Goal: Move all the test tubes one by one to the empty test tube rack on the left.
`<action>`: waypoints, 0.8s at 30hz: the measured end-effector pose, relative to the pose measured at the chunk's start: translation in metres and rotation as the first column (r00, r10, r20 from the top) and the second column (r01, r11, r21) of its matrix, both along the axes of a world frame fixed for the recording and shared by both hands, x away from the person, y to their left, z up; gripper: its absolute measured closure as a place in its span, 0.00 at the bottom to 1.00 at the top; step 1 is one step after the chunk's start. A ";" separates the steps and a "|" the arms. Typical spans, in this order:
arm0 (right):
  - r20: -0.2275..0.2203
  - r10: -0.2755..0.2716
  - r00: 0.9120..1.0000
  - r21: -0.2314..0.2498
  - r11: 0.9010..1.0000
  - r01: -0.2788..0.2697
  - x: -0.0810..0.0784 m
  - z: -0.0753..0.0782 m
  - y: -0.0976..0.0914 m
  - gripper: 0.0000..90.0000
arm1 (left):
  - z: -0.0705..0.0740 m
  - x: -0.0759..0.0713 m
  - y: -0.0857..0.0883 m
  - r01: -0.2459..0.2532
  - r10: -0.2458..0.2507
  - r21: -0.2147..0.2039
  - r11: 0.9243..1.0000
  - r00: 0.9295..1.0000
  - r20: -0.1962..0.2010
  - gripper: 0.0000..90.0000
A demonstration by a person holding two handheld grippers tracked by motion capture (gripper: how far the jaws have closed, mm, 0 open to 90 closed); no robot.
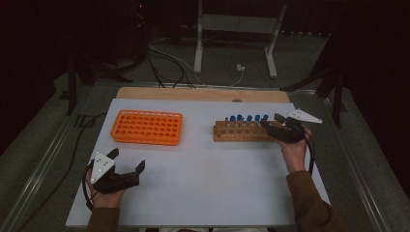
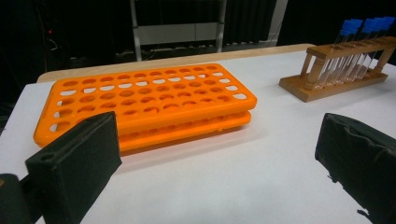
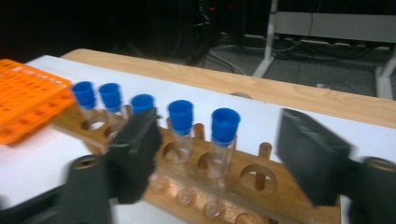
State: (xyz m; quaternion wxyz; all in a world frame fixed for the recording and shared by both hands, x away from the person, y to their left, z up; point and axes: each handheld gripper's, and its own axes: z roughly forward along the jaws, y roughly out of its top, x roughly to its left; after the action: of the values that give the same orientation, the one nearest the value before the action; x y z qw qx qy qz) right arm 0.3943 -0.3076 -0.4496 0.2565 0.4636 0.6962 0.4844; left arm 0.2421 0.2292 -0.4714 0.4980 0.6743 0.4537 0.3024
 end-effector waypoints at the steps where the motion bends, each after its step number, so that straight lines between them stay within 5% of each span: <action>1: 0.000 0.000 1.000 0.000 1.000 0.000 0.000 0.000 0.000 0.44 | 0.000 0.000 0.000 0.000 0.000 0.000 1.000 1.000 0.000 0.01; 3: -0.014 -0.003 1.000 -0.006 1.000 0.003 0.007 -0.007 0.002 0.55 | 0.000 0.000 0.000 0.001 -0.001 0.002 1.000 1.000 -0.002 0.01; 14: -0.035 -0.002 0.999 -0.053 0.999 0.000 0.015 -0.022 0.010 0.83 | 0.000 0.001 -0.002 0.009 -0.009 0.002 1.000 1.000 -0.003 0.01; 24: -0.038 -0.001 0.999 -0.069 0.998 -0.002 0.014 -0.020 0.013 0.85 | 0.005 0.004 -0.011 0.038 -0.038 -0.012 0.999 0.999 -0.003 0.01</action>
State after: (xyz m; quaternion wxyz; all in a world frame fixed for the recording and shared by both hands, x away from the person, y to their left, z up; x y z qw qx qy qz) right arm 0.4087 -0.2949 -0.4697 0.2589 0.4635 0.7173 0.4513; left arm 0.2460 0.2181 -0.4662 0.5069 0.6804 0.4434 0.2891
